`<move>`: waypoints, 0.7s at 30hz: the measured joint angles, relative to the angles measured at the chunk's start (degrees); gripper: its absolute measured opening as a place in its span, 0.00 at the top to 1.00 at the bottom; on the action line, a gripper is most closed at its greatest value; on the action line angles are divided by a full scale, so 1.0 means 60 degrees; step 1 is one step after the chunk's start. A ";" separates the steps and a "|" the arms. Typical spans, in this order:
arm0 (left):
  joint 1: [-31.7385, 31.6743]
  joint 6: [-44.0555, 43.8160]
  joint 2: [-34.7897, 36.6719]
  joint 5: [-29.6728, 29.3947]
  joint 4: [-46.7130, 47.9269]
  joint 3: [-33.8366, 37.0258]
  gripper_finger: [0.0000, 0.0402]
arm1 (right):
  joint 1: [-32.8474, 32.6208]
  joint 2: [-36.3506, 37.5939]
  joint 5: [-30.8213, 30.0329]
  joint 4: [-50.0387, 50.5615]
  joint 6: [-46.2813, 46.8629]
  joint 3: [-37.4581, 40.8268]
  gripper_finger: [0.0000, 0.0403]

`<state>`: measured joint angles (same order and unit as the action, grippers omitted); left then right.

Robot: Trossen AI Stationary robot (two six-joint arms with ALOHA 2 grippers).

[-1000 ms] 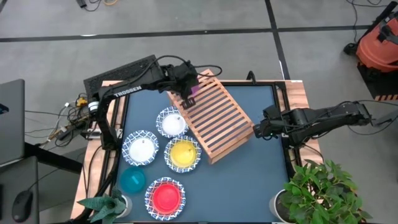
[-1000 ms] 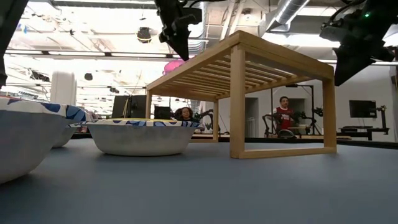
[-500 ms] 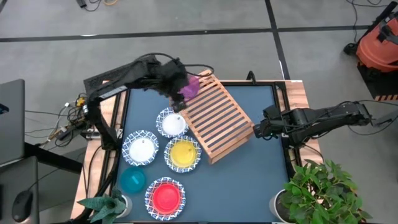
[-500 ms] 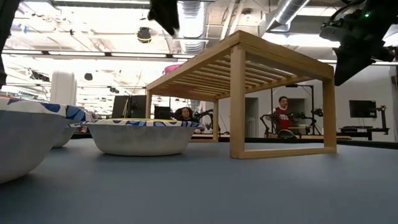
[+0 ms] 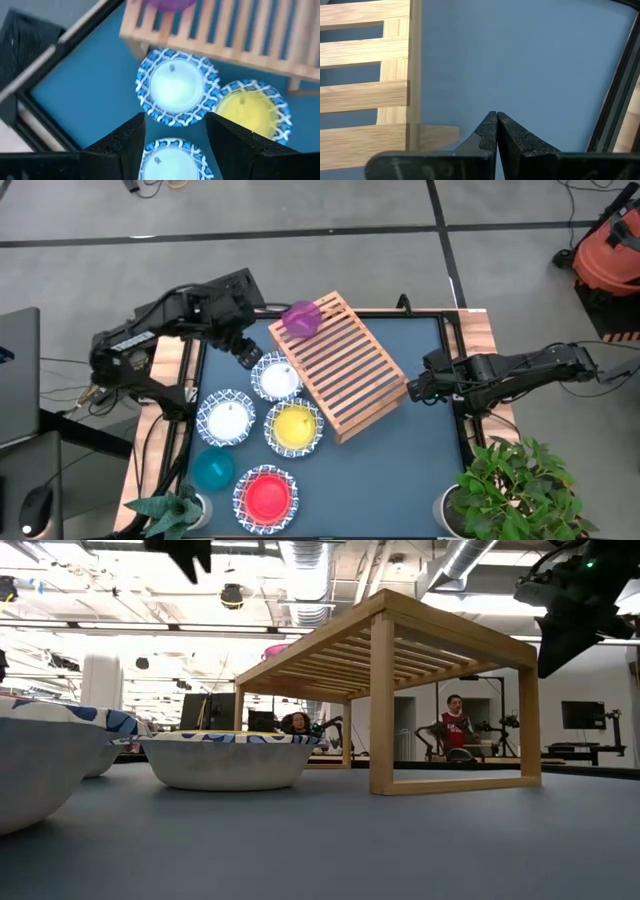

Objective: Place and stack bowls onto a shelf
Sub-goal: Put the white bowl on the shelf

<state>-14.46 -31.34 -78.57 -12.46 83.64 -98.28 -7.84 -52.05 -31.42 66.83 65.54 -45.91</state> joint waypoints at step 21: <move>-0.0188 -0.1965 0.1403 0.0335 -0.5147 0.7583 0.52 | 0.0000 0.0000 -0.0005 0.0004 -0.0029 0.0002 0.91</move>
<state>-15.58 -43.13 -70.15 -10.45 52.75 -52.79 -7.84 -52.05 -31.45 66.85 65.36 -45.90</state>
